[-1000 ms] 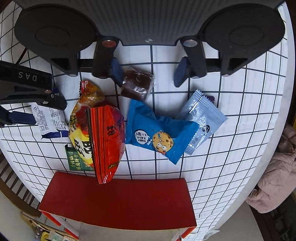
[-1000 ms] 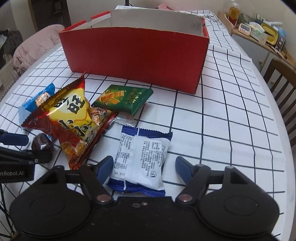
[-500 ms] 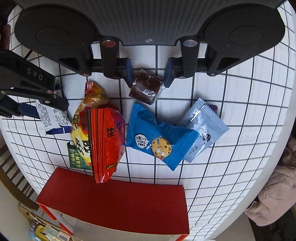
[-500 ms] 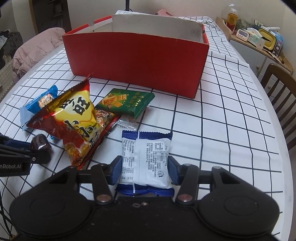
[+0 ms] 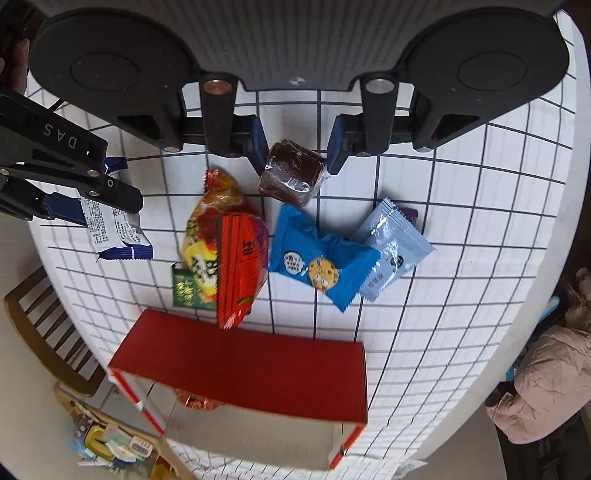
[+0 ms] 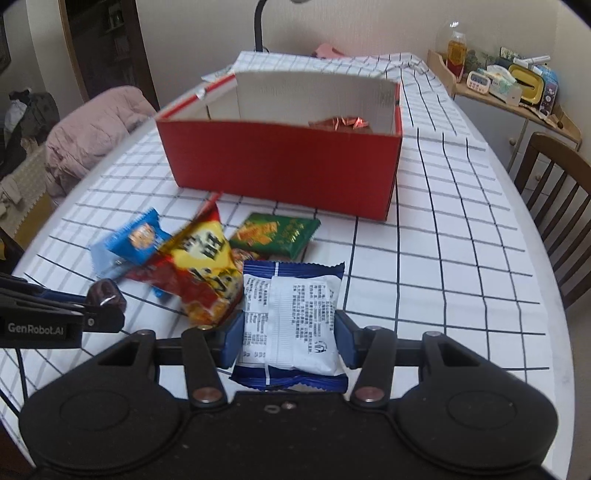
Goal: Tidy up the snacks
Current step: 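Grasp the brown candy with the left gripper while the right grasps the white-blue packet, then carry both packets into the red box and open both grippers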
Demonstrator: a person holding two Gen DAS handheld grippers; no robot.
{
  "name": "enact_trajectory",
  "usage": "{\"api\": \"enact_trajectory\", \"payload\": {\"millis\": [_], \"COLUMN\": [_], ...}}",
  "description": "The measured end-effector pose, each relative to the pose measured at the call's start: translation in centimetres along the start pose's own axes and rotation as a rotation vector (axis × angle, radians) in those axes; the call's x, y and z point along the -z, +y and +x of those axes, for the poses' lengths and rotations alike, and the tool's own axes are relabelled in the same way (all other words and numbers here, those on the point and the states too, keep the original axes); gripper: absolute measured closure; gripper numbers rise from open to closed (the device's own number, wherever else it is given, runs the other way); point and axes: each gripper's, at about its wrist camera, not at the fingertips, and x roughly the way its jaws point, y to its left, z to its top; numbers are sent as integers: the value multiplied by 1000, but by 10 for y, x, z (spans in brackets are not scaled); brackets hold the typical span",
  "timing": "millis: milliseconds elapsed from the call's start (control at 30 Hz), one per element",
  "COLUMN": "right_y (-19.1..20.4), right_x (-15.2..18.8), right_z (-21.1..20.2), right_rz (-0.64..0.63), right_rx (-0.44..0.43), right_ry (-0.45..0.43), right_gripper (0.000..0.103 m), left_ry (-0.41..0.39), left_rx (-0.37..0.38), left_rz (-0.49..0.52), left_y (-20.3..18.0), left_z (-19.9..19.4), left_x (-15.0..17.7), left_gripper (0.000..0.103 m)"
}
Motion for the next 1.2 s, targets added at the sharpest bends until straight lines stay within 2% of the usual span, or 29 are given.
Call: {"api": "enact_trajectory", "payload": {"millis": [267, 567, 933, 1200], "right_y": [7, 3, -13, -27], "right_x": [-17, -53, -109, -144], "right_z": [-36, -55, -41, -13], "right_rz": [8, 3, 3, 11], "right_rx": [-19, -18, -3, -9], "right_ry": [-58, -133, -177, -154], "right_gripper": [53, 53, 53, 53], "left_ry": [-59, -133, -190, -181], "left_rx": [29, 43, 17, -3], "left_rz": [18, 25, 50, 44], "left_y": [-3, -9, -23, -29], "left_z": [-35, -63, -67, -50], "left_x": [-15, -53, -118, -171], "left_gripper": [70, 70, 70, 70]}}
